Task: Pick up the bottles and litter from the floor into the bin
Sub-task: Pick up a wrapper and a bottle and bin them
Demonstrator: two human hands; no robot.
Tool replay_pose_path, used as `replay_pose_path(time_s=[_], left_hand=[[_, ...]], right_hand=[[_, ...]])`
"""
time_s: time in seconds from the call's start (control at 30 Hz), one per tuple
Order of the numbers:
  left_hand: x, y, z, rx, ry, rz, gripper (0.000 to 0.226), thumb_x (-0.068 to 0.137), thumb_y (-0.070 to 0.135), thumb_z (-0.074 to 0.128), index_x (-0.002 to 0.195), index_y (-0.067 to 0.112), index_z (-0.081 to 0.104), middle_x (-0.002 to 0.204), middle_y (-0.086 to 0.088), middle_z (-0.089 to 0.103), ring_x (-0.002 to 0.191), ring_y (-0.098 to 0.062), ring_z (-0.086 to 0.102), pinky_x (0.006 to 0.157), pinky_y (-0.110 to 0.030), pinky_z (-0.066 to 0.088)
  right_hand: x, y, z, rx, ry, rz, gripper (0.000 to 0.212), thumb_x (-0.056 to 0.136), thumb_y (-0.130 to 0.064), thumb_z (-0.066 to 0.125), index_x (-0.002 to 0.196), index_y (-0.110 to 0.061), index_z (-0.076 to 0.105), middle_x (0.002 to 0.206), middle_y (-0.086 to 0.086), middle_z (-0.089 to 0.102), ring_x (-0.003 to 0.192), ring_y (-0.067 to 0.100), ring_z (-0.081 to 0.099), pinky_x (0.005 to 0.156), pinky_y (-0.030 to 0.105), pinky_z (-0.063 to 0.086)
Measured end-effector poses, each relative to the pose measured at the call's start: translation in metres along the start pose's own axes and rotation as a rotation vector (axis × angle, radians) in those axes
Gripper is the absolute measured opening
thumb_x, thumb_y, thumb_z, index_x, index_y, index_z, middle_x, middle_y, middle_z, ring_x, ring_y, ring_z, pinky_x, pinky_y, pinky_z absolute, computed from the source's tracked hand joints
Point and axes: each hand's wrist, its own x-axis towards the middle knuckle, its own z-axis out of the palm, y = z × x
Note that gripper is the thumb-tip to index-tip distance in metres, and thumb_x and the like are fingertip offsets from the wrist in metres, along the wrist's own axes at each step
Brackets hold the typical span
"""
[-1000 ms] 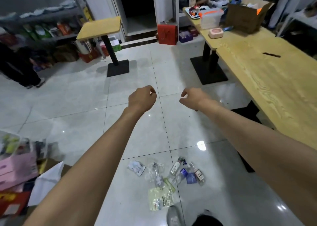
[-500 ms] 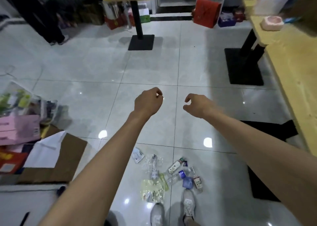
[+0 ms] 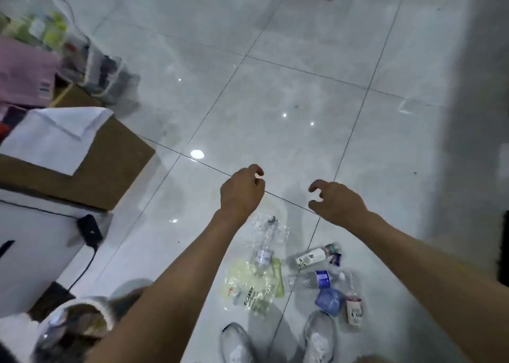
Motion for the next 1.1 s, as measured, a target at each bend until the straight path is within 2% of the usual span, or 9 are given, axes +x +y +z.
replay_pose_path(time_s=[0.13,0.3,0.4,0.47,0.6,0.73,0.83,0.9,1.1], left_hand=[[0.045,-0.085,0.103,-0.065,0.108,-0.086,0.028,0.093,0.021,0.044,0.111,0.030,0.064,0.104,0.009,0.067,0.094,-0.017,0.061,0.073,-0.028,0.044],[0.099,-0.182,0.207,-0.310,0.356,-0.206,0.021,0.091,0.022,0.045,0.083,0.028,0.064,0.077,0.019,0.063,0.065,-0.005,0.057,0.055,-0.022,0.034],[0.128,-0.233,0.273,-0.269,0.378,-0.229,0.019,0.092,0.025,0.047,0.087,0.027,0.065,0.085,0.015,0.065,0.071,-0.009,0.060,0.059,-0.024,0.038],[0.147,-0.262,0.316,-0.206,0.360,-0.228,0.015,0.090,0.029,0.052,0.097,0.028,0.065,0.100,0.011,0.065,0.087,-0.016,0.063,0.069,-0.030,0.045],[0.181,-0.286,0.373,-0.167,0.354,-0.324,0.060,0.081,0.058,0.065,0.131,0.028,0.052,0.136,-0.003,0.047,0.120,-0.028,0.051,0.092,-0.043,0.047],[0.204,-0.279,0.410,-0.027,0.249,-0.314,0.099,0.068,0.078,0.063,0.144,0.022,0.033,0.140,-0.010,0.041,0.124,-0.034,0.046,0.094,-0.049,0.045],[0.210,-0.276,0.433,0.141,0.212,-0.263,0.102,0.073,0.071,0.066,0.149,0.018,0.023,0.141,-0.010,0.039,0.121,-0.033,0.048,0.092,-0.047,0.045],[0.210,-0.275,0.440,0.134,0.248,-0.280,0.089,0.080,0.060,0.066,0.148,0.018,0.026,0.142,-0.010,0.038,0.120,-0.034,0.048,0.092,-0.047,0.044],[0.207,-0.279,0.435,-0.057,0.353,-0.164,0.055,0.087,0.009,0.058,0.137,0.021,0.040,0.136,-0.012,0.040,0.104,-0.036,0.055,0.071,-0.038,0.041]], right_hand=[[0.094,0.018,0.124,-0.085,-0.059,-0.107,0.038,0.088,-0.039,0.056,0.125,-0.032,0.053,0.117,0.002,0.060,0.109,0.022,0.058,0.088,0.033,0.046],[0.193,0.047,0.254,-0.248,-0.143,-0.331,0.044,0.086,-0.042,0.060,0.128,-0.034,0.050,0.121,-0.002,0.055,0.112,0.018,0.056,0.089,0.030,0.046],[0.232,0.065,0.313,-0.284,-0.201,-0.448,0.058,0.080,-0.027,0.066,0.134,-0.038,0.045,0.126,-0.003,0.048,0.116,0.018,0.051,0.084,0.030,0.047],[0.248,0.070,0.346,-0.390,-0.250,-0.609,0.078,0.075,-0.016,0.066,0.143,-0.039,0.035,0.141,-0.001,0.038,0.126,0.019,0.043,0.085,0.031,0.048],[0.256,0.071,0.390,-0.701,-0.224,-0.922,0.105,0.071,-0.021,0.073,0.153,-0.040,0.011,0.158,0.005,0.016,0.145,0.025,0.016,0.110,0.046,0.028],[0.252,0.068,0.417,-0.806,-0.254,-1.050,0.109,0.071,-0.027,0.079,0.153,-0.039,0.008,0.160,0.009,0.013,0.149,0.029,0.009,0.114,0.065,-0.001],[0.254,0.072,0.434,-0.804,-0.211,-1.147,0.094,0.067,-0.022,0.076,0.149,-0.032,0.031,0.147,0.013,0.040,0.141,0.034,0.033,0.111,0.070,0.002],[0.256,0.078,0.444,-0.787,-0.150,-1.185,0.077,0.065,-0.021,0.073,0.138,-0.027,0.049,0.129,0.012,0.056,0.127,0.033,0.051,0.110,0.069,0.008],[0.262,0.088,0.453,-0.728,-0.090,-1.112,0.062,0.063,-0.018,0.072,0.121,-0.031,0.058,0.103,0.003,0.063,0.104,0.028,0.061,0.107,0.067,0.025]])
